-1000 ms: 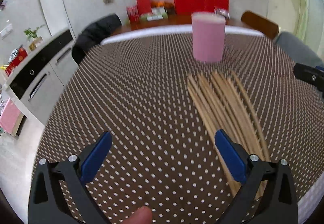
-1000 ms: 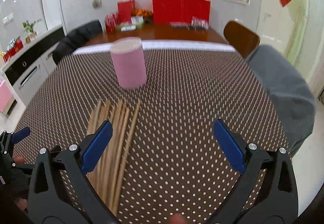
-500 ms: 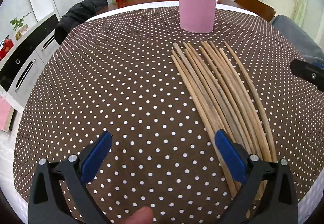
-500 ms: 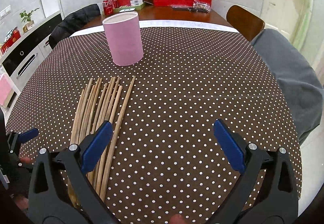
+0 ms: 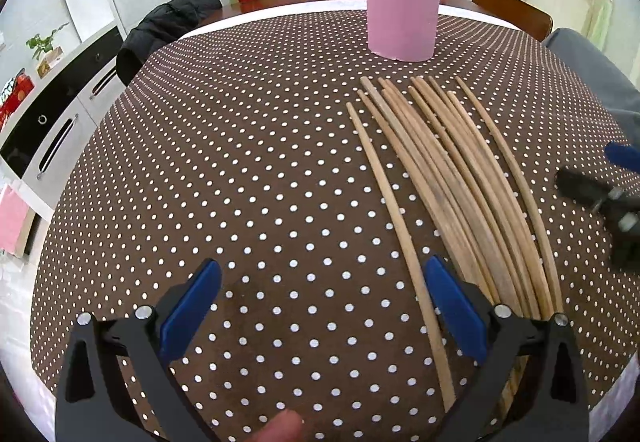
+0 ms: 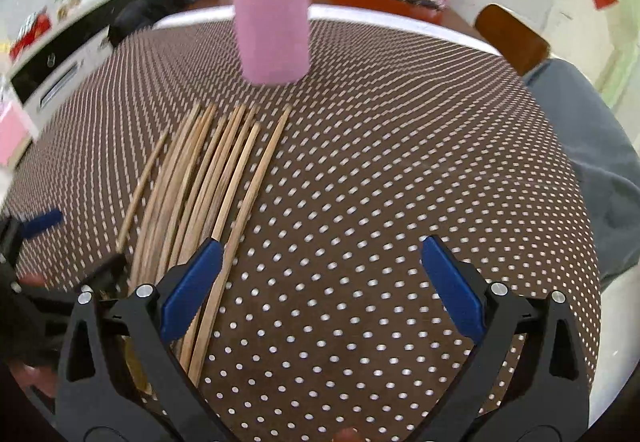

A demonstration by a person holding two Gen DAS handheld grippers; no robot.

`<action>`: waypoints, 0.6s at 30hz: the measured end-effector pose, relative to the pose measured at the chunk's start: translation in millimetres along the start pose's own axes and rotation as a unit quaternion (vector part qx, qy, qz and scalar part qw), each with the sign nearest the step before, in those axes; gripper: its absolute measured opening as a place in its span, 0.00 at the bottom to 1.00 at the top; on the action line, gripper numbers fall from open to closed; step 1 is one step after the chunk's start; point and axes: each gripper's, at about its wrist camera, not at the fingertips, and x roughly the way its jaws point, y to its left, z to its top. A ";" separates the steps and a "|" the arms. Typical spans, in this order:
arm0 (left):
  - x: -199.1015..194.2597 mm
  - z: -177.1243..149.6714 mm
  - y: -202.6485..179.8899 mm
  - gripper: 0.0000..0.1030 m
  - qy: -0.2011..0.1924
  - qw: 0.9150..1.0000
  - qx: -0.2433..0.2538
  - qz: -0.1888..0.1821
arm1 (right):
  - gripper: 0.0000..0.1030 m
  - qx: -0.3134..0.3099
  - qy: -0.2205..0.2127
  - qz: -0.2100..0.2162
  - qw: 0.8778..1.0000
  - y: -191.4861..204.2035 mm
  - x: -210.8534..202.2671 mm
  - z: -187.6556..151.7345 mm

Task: Organize utensils
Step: 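Lower the right gripper onto the chopstick pile and grasp one chopstick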

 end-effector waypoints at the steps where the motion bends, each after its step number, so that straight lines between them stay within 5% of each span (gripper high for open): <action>1: -1.2 -1.6 0.4 0.97 -0.001 1.000 0.002 0.001 | 0.94 -0.011 0.008 -0.004 1.000 5.0 6.0 -0.4; 6: -0.5 -1.1 -1.2 0.97 -0.002 1.000 0.015 0.006 | 0.89 -0.037 0.011 -0.005 0.999 14.9 19.9 -4.0; 10: 3.8 8.0 0.8 0.97 0.000 1.000 0.021 0.014 | 0.64 -0.033 0.021 0.015 0.999 11.7 18.4 0.6; 16: 12.6 25.4 -0.4 0.97 0.001 0.999 0.040 0.022 | 0.62 -0.017 0.029 0.030 0.999 10.8 32.1 20.6; 18: 17.1 30.8 0.7 0.97 0.002 0.999 0.037 0.011 | 0.52 -0.017 0.028 0.036 0.999 12.6 35.7 25.9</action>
